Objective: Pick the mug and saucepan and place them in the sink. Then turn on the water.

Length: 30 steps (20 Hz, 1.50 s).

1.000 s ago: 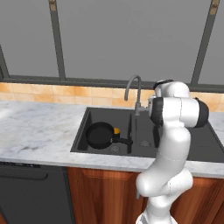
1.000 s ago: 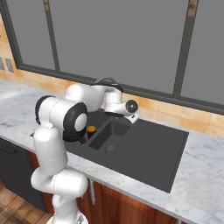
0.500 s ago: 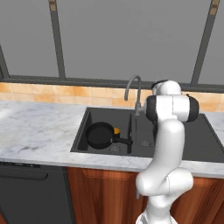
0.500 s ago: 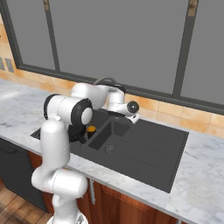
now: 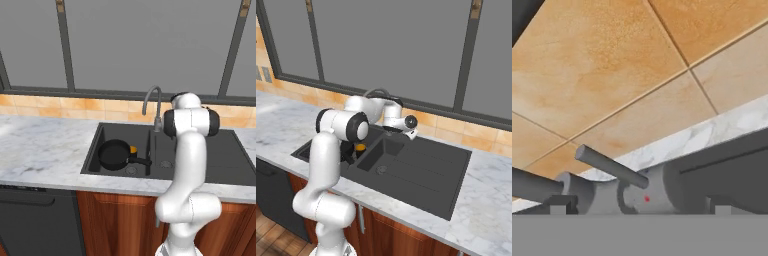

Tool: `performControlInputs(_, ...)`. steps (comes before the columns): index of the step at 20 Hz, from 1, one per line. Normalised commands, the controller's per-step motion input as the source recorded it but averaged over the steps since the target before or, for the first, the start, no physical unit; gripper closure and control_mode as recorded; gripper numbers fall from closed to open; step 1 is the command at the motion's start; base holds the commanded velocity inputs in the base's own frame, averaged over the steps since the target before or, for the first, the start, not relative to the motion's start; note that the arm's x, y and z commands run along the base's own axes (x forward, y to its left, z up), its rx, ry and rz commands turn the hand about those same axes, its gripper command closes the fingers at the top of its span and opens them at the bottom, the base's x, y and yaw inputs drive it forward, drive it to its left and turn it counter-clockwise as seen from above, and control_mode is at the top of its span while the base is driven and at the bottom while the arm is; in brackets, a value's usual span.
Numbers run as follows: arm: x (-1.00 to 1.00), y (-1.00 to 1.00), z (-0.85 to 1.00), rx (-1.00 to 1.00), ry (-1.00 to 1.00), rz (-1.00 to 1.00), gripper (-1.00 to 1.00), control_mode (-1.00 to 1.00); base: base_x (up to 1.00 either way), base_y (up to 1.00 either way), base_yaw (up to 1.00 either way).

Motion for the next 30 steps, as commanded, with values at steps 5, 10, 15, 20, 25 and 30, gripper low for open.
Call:
performControlInputs(5,0.41,-0.02,-0.24,0.00,0.00,0.00,-1.00,-1.00,0.00,0.00,0.00)
performControlInputs(10,0.36,0.00,-0.18,0.00,0.00,0.00,-1.00,-1.00,0.00,0.00,0.00)
performControlInputs(15,0.30,0.00,-0.12,0.00,0.00,0.00,-1.00,-1.00,0.00,0.00,0.00)
performControlInputs(20,0.11,0.00,-0.13,0.00,0.02,0.00,1.00,-1.00,0.00,0.00,0.00)
performControlInputs(25,0.00,0.00,0.00,0.00,0.01,0.00,1.00,-1.00,0.00,0.00,0.00)
performControlInputs(30,0.00,0.00,0.00,0.00,0.00,0.00,1.00,-1.00,0.00,0.00,0.00)
